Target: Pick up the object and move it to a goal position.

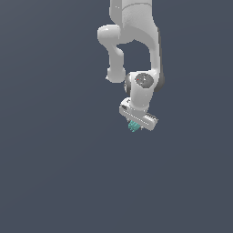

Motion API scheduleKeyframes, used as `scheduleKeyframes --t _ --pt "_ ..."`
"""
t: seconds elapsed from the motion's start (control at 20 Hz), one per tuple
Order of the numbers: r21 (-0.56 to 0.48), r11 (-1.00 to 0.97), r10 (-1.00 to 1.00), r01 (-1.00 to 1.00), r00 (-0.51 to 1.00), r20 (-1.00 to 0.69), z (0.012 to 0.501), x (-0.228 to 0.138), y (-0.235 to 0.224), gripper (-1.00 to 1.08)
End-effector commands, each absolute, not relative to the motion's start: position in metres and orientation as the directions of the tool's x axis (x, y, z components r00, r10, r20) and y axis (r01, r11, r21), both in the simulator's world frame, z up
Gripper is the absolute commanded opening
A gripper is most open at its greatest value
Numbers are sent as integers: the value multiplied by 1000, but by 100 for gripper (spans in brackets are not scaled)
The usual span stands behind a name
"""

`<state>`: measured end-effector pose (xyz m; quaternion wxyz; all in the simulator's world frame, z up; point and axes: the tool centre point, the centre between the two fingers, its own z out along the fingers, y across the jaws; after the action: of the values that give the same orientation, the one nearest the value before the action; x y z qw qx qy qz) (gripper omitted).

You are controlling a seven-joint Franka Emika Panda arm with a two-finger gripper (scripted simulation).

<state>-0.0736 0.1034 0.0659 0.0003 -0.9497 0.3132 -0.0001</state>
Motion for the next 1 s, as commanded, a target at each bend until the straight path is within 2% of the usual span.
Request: scheduleKeyframes --t 0.0,0.95 --pt "-1 -804 -595 -595 804 1 81 -72 104 -100" --pt "0 -803 -596 -596 803 1 266 -56 116 -100"
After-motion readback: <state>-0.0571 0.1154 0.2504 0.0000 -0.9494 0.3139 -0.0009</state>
